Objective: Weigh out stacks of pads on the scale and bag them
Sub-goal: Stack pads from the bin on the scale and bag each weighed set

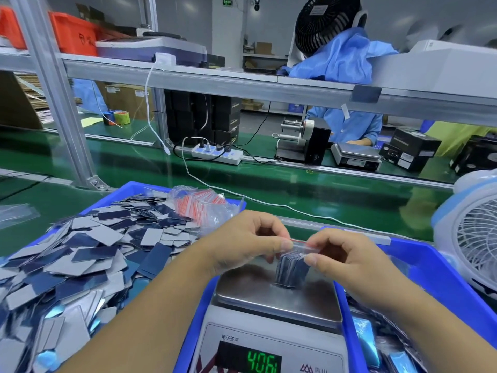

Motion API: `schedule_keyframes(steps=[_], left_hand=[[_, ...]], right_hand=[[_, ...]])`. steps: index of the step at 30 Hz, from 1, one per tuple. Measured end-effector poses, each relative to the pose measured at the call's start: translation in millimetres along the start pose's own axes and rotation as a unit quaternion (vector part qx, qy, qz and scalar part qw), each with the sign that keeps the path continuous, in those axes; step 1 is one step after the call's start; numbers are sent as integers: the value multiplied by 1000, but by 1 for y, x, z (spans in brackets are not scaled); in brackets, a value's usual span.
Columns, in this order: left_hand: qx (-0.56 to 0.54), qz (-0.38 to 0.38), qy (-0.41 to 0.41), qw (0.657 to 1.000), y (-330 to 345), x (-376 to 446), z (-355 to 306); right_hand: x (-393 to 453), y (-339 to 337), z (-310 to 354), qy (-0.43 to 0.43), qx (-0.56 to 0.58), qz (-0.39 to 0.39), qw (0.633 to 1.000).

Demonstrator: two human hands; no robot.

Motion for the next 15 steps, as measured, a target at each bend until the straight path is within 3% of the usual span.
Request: schedule_keyframes(steps=[3,6,10,15], left_hand=[[36,-28,-15,999,-6,2,2],[73,-153,-2,986,-33,6,-3],[100,-277,-12,956,-66,7,-1],[178,-300,-55,935,-77,10,15]], right_hand=[[3,0,-4,24,0,-29,999],[4,0,-16,88,-5,-55,995],[2,2,-20,64,-204,-62,975],[3,-8,-10,22,-255,-99,962]])
Point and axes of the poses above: each hand's wrist, its own x-axis towards the middle knuckle, its own y-axis out of the palm, z = x × y, the point moved 7 cm from there along x, towards the middle knuckle, and after that the axes turned 9 degrees about -z, right-handed, at the moved point
